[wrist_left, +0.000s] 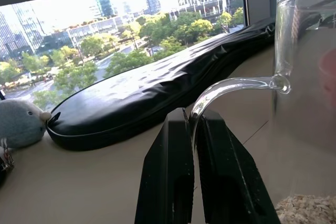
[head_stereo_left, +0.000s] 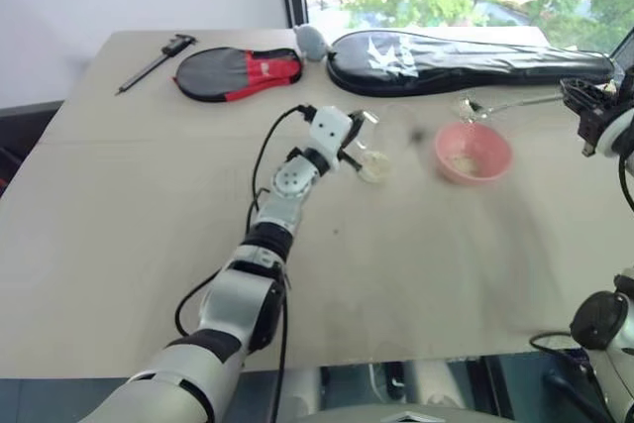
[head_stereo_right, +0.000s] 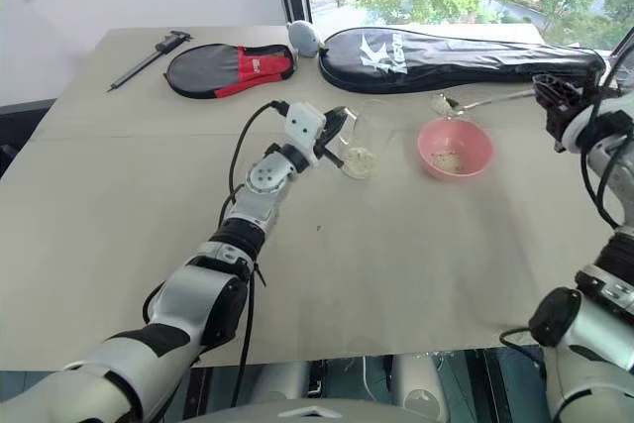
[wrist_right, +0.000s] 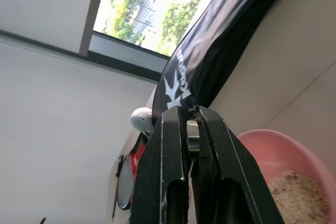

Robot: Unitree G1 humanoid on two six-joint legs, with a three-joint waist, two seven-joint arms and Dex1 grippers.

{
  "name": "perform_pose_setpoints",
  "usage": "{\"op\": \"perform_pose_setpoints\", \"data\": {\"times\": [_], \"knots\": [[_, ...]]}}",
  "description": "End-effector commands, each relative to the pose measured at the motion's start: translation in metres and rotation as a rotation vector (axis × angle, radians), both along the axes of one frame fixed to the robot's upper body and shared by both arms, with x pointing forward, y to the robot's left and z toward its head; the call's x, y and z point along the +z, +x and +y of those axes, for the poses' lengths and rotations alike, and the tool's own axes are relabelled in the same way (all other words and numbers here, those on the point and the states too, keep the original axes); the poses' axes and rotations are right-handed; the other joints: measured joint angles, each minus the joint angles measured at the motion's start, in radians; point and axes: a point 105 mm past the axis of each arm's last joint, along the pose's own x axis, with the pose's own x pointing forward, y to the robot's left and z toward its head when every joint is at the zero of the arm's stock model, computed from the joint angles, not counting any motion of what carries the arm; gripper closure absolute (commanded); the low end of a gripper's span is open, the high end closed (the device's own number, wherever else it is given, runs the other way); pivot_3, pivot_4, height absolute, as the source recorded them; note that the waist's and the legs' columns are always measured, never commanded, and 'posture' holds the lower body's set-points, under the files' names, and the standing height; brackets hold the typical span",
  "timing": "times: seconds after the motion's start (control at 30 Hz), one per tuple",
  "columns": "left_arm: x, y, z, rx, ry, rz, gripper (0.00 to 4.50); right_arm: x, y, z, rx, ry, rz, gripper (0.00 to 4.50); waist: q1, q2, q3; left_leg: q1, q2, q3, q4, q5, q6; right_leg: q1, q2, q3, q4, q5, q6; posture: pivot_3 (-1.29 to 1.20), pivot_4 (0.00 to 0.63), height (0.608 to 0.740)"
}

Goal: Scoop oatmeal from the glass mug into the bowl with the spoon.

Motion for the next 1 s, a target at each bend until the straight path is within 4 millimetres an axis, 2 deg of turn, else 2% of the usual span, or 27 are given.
{"op": "perform_pose_setpoints", "data": {"times": [0.03, 0.13, 0.33, 0.47, 0.57, 0.67, 0.77, 0.87, 0.9, 1.0], "knots": [[0.009, -0.004, 0.010, 0.012, -0.006, -0.054, 4.40, 0.015, -0.006, -0.001, -0.002, -0.100, -0.054, 4.50, -0.001, 0.000, 0.000, 0.000, 0.000, 0.000, 0.000, 0.000, 0.000, 0.000, 0.000, 0.000, 0.000, 0.000, 0.000, 0.00, 0.150, 0.740], [0.010, -0.005, 0.019, 0.044, -0.014, -0.063, 4.40, 0.012, -0.005, 0.002, -0.015, -0.260, -0.042, 4.50, -0.001, 0.000, 0.000, 0.001, 0.000, 0.000, 0.000, 0.000, 0.000, 0.000, 0.000, 0.001, 0.001, 0.000, 0.000, 0.00, 0.150, 0.740], [0.013, -0.010, 0.032, 0.094, -0.059, -0.087, 4.40, 0.029, 0.001, 0.026, -0.011, -0.666, -0.145, 4.50, 0.002, 0.001, 0.000, 0.001, 0.000, 0.000, 0.000, 0.000, 0.000, 0.000, 0.000, 0.001, 0.001, 0.000, 0.000, 0.00, 0.150, 0.740], [0.017, -0.015, 0.045, 0.140, -0.123, -0.096, 4.40, 0.048, -0.006, 0.067, 0.104, -1.015, -0.321, 4.50, 0.002, 0.001, 0.000, 0.000, 0.000, 0.000, 0.000, 0.000, 0.000, 0.000, 0.000, 0.001, -0.001, 0.000, 0.001, 0.00, 0.150, 0.740], [0.014, -0.020, 0.052, 0.172, -0.164, -0.077, 4.40, 0.046, -0.011, 0.085, 0.186, -1.266, -0.413, 4.50, 0.003, 0.001, 0.000, 0.000, 0.000, 0.000, 0.000, 0.000, 0.000, 0.000, 0.000, 0.000, -0.002, 0.000, 0.001, 0.00, 0.150, 0.740], [0.009, -0.027, 0.055, 0.182, -0.198, -0.054, 4.40, 0.041, -0.015, 0.097, 0.261, -1.407, -0.487, 4.50, 0.004, 0.001, 0.000, 0.000, 0.000, -0.001, 0.000, 0.000, 0.000, 0.000, 0.000, 0.000, -0.003, 0.000, 0.001, 0.00, 0.150, 0.740], [0.005, -0.032, 0.058, 0.192, -0.199, -0.041, 4.40, 0.039, -0.009, 0.085, 0.229, -1.400, -0.461, 4.50, 0.008, 0.001, 0.000, 0.000, 0.000, 0.000, 0.001, 0.000, 0.000, 0.001, 0.000, 0.000, -0.003, 0.001, 0.001, 0.00, 0.150, 0.740], [0.001, -0.038, 0.062, 0.204, -0.199, -0.034, 4.40, 0.054, 0.004, 0.060, 0.076, -1.150, -0.411, 4.50, 0.010, 0.000, 0.000, 0.000, 0.000, 0.000, 0.002, 0.000, 0.000, 0.001, 0.000, 0.000, -0.003, 0.001, 0.001, 0.00, 0.150, 0.740], [0.000, -0.039, 0.062, 0.198, -0.203, -0.023, 4.40, 0.061, 0.006, 0.059, 0.055, -1.059, -0.422, 4.50, 0.009, 0.000, 0.000, 0.000, 0.000, 0.000, 0.002, 0.000, 0.000, 0.001, 0.000, 0.000, -0.003, 0.001, 0.001, 0.00, 0.150, 0.740], [-0.004, -0.045, 0.060, 0.182, -0.196, -0.012, 4.40, 0.081, 0.003, 0.076, 0.099, -0.803, -0.497, 4.50, 0.006, 0.001, 0.000, 0.001, 0.000, 0.001, 0.002, 0.000, -0.001, 0.001, 0.000, 0.001, -0.001, 0.001, 0.001, 0.00, 0.150, 0.740]]}}
